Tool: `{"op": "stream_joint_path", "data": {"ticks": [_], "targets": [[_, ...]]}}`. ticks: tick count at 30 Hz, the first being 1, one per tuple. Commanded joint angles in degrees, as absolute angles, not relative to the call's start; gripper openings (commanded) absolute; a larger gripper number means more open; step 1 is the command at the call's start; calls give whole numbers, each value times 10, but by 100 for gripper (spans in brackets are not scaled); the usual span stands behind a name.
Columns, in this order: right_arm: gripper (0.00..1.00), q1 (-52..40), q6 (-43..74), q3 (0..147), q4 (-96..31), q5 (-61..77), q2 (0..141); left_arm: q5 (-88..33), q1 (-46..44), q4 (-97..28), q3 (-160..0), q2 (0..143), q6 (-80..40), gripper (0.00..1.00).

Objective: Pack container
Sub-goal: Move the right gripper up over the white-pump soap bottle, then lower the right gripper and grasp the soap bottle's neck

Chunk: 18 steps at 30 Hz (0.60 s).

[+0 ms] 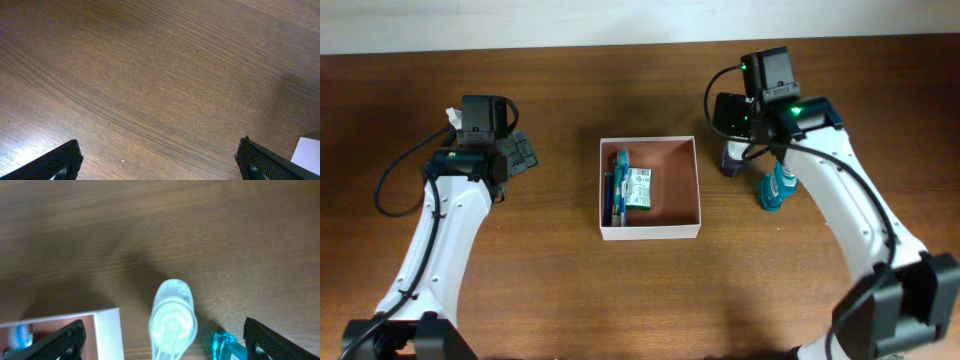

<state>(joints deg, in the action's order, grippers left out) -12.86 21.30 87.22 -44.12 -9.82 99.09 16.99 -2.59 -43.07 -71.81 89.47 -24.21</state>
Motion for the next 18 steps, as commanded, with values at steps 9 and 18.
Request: {"op": "stream_joint_path", "data": {"ticks": [9,18], "targets": [[83,-131,249,883,-432,-127,1039,178,-25,-430,-722,891,-241,99],[79,-131,241,883,-437,-122,1049,178,-25,-429,-722,891,-241,99]]}}
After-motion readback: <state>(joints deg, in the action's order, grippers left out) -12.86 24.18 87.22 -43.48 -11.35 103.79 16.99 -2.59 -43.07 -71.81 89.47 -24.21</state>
